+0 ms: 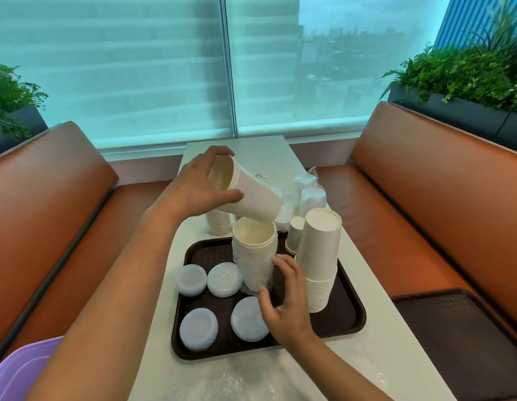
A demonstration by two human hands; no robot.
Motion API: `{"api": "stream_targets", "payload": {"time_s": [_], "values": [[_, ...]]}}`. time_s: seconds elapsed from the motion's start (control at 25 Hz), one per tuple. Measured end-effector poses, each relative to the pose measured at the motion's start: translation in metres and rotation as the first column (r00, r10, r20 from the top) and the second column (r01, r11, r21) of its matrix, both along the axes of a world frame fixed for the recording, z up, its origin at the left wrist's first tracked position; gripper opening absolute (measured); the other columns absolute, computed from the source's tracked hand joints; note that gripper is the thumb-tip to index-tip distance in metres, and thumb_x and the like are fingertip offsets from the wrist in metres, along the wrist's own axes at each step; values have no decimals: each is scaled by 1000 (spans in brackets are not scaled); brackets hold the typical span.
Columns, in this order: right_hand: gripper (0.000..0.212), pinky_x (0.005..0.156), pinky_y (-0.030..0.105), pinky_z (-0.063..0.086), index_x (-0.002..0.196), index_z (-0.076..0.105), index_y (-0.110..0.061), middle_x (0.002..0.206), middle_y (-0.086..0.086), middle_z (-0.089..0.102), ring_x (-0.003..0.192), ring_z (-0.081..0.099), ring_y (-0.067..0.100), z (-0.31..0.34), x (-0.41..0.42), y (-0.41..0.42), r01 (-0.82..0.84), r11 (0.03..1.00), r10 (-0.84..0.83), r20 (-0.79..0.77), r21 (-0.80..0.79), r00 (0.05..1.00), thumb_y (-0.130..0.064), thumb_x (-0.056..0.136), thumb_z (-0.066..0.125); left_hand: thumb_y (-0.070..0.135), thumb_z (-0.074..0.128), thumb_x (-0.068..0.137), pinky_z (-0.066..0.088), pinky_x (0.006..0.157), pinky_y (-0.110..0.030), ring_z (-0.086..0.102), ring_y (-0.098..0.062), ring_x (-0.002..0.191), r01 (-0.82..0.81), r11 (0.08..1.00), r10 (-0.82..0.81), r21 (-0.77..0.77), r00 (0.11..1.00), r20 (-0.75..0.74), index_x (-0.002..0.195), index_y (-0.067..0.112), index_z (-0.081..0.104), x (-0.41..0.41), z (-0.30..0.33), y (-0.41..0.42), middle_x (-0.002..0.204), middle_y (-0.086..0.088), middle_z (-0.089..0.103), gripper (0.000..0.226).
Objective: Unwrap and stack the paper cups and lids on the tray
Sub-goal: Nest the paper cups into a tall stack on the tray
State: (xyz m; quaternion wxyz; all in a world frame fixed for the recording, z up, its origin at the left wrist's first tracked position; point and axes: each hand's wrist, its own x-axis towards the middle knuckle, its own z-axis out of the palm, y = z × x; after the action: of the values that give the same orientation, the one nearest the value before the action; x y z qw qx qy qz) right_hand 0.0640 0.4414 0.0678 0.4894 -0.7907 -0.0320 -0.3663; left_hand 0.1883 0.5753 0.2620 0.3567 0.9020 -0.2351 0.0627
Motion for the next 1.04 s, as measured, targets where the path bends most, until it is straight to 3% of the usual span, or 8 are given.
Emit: {"api": "stream_targets", "payload": {"time_s": [0.08, 0.16, 0.24, 0.36, 0.48, 0.68, 0.88, 1.04], "values": [[40, 95, 26, 41, 113, 48, -15, 114, 2, 44, 104, 49, 20, 15, -6, -26, 192, 973, -157, 240, -130, 958, -22, 76, 61, 37, 80, 64, 49, 88, -43, 52, -25, 106, 9, 980, -13, -200, 1000, -19, 112, 43, 36, -10, 1, -6, 117, 1, 48, 66], [48, 96, 22, 33, 111, 46, -11, 111, 6, 44, 102, 46, 24, 33, -2, -55, 409, 908, -358, 330, -97, 873, -31, 71, 65, 33, 81, 68, 50, 89, -43, 55, -29, 105, -45, 933, 12, -356, 995, -95, 111, 36, 29, -19, -9, -24, 114, -4, 48, 67], [74, 104, 18, 25, 125, 42, -7, 126, 10, 43, 116, 40, 26, 44, 6, -80, 446, 894, -436, 146, -45, 888, -43, 67, 69, 31, 81, 71, 48, 93, -40, 54, -29, 107, -180, 850, 65, -496, 969, -240, 113, 27, 25, -26, -22, -52, 115, -7, 45, 69], [107, 109, 26, 25, 146, 24, -16, 147, 4, 34, 134, 32, 19, 40, 17, -97, 221, 973, -186, -331, 71, 925, -42, 60, 82, 47, 84, 53, 53, 85, -39, 57, -27, 107, -347, 641, -77, -685, 859, -507, 115, 21, 25, -32, -39, -93, 123, -9, 45, 90], [92, 91, 33, 45, 137, 33, -29, 125, -7, 53, 114, 53, 19, 32, 24, -103, 110, 980, -33, -406, 168, 913, -32, 59, 82, 60, 78, 30, 51, 82, -35, 59, -25, 107, -426, 514, -222, -745, 773, -595, 124, 16, 32, -35, -49, -127, 125, -9, 51, 114], [79, 73, 23, 46, 125, 40, -29, 112, -4, 59, 96, 59, 13, 30, 26, -108, 67, 962, 52, -418, 265, 907, -25, 56, 78, 42, 82, 65, 46, 91, -33, 55, -23, 104, -327, 694, -83, -642, 849, -522, 114, 19, 29, -44, -92, -154, 117, -5, 49, 76], [82, 67, 18, 51, 121, 35, -28, 111, -3, 57, 96, 60, 6, 29, 28, -123, -22, 949, 156, -406, 315, 900, -19, 52, 78, 29, 88, 57, 45, 89, -28, 52, -15, 105, -105, 817, -173, -568, 894, -414, 136, 18, 31, -54, -131, -151, 114, 7, 50, 98], [94, 70, 14, 52, 125, 31, -26, 113, -10, 52, 98, 57, 4, 21, 24, -126, -41, 935, 178, -369, 351, 912, -10, 50, 84, 26, 85, 65, 43, 88, -26, 49, -12, 105, -14, 906, -158, -423, 916, -369, 136, 19, 36, -52, -136, -150, 114, 9, 49, 86]]}}
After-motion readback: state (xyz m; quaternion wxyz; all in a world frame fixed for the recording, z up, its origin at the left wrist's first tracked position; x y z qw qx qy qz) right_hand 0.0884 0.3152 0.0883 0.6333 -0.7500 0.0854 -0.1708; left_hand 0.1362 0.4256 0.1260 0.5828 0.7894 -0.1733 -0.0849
